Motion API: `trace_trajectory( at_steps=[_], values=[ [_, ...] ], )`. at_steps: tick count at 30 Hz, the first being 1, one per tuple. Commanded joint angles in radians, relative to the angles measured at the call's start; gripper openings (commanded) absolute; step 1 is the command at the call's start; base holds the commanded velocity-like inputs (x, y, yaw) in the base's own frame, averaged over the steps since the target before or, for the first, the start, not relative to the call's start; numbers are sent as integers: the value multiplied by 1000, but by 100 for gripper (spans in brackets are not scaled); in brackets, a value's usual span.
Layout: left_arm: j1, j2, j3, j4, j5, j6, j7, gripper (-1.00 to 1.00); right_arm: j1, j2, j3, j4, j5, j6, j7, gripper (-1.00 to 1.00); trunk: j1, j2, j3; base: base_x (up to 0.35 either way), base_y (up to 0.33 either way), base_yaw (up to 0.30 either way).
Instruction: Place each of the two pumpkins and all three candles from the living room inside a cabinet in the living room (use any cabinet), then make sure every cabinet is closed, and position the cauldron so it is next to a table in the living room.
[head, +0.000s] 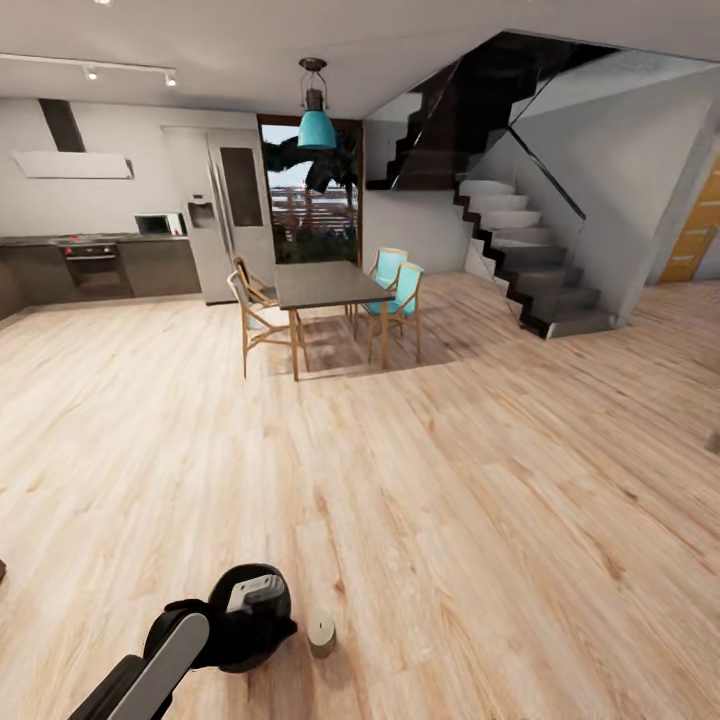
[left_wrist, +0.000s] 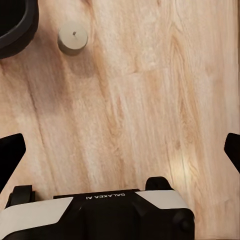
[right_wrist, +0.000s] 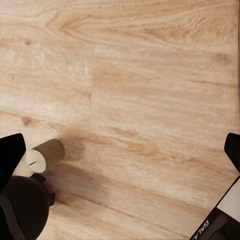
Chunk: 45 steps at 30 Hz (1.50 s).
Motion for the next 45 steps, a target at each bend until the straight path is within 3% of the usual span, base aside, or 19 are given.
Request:
trace_trajectory(
  at_steps=[1, 24, 45],
  values=[
    [-1, 1, -2, -1, 10, 0, 11, 100, -1, -1, 8, 1, -10, 1, 3, 100, 0, -1, -1, 121, -1, -277],
    [-1, 4, 0, 0, 10, 0, 10, 100, -1, -1, 8, -5, -10, 1, 3, 100, 0, -1, -15, 178, -122, -249],
    [-1, 5, 0, 3, 10, 0, 10, 100, -1, 1, 8, -11, -7, 1, 3, 100, 0, -1, -28, 263, -50, 50]
  ],
)
